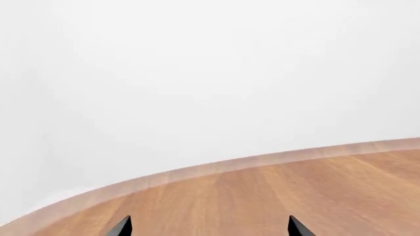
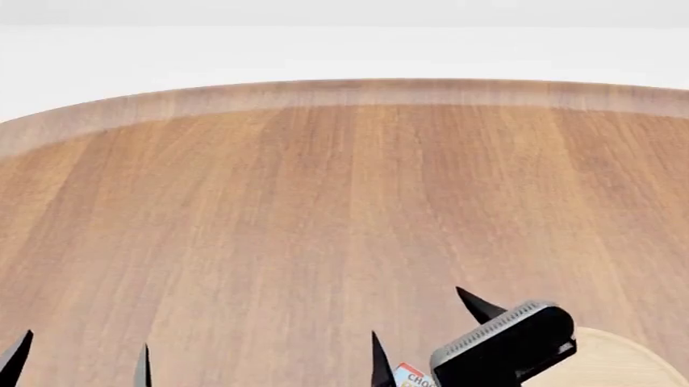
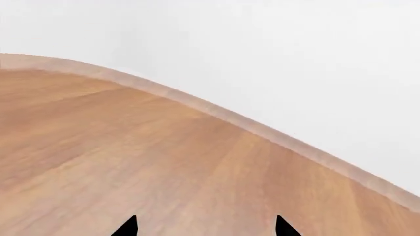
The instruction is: Put the chocolate pudding to the left of the plate.
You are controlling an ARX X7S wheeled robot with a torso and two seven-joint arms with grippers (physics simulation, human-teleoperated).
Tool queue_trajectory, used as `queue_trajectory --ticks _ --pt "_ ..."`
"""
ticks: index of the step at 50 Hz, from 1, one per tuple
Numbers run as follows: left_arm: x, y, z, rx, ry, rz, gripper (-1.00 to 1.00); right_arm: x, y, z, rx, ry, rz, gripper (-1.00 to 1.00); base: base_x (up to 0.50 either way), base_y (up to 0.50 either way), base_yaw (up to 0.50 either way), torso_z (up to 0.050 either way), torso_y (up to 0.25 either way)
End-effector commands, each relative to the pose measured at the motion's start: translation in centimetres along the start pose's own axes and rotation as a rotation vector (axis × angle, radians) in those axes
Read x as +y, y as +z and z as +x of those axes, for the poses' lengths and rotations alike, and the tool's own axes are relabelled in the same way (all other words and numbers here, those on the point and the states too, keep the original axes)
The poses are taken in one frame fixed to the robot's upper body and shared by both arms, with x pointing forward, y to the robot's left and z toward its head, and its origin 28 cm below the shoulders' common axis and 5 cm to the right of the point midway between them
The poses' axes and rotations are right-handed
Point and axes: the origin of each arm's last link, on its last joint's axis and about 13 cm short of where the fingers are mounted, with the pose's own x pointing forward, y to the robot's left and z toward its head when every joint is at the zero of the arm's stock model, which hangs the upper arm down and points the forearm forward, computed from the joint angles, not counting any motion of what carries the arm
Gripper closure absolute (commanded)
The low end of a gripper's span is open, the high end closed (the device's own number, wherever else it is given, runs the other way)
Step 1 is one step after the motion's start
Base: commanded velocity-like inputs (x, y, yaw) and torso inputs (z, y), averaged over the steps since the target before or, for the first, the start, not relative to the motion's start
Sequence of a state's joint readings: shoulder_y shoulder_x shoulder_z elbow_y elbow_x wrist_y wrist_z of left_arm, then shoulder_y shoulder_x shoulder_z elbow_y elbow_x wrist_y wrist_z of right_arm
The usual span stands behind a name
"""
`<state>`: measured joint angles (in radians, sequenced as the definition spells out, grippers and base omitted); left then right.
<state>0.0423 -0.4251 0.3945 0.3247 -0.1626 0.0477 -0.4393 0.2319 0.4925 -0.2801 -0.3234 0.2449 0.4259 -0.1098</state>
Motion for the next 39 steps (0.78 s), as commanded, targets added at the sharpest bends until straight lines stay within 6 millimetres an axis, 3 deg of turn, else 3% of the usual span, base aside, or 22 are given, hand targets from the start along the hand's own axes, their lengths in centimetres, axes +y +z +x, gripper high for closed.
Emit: queue_trajectory --ticks 1,26,39 --pt "0.4 1.7 -0.7 -0.087 0.029 0.019 -1.00 2.5 2.4 -2.9 -0.136 -0.126 -0.026 -1.00 0.00 0.00 0.00 0.000 0.000" --pt "0.6 7.5 -4.9 -0.332 0.027 0.012 -1.00 7.1 7.4 -9.9 -0.452 -0.314 -0.095 -1.00 0.00 0.00 0.00 0.000 0.000" --pt "0.7 9.1 -6.5 -0.463 0.062 0.033 -1.00 8.4 8.2 -11.4 -0.523 -0.308 -0.105 -1.00 0.00 0.00 0.00 0.000 0.000"
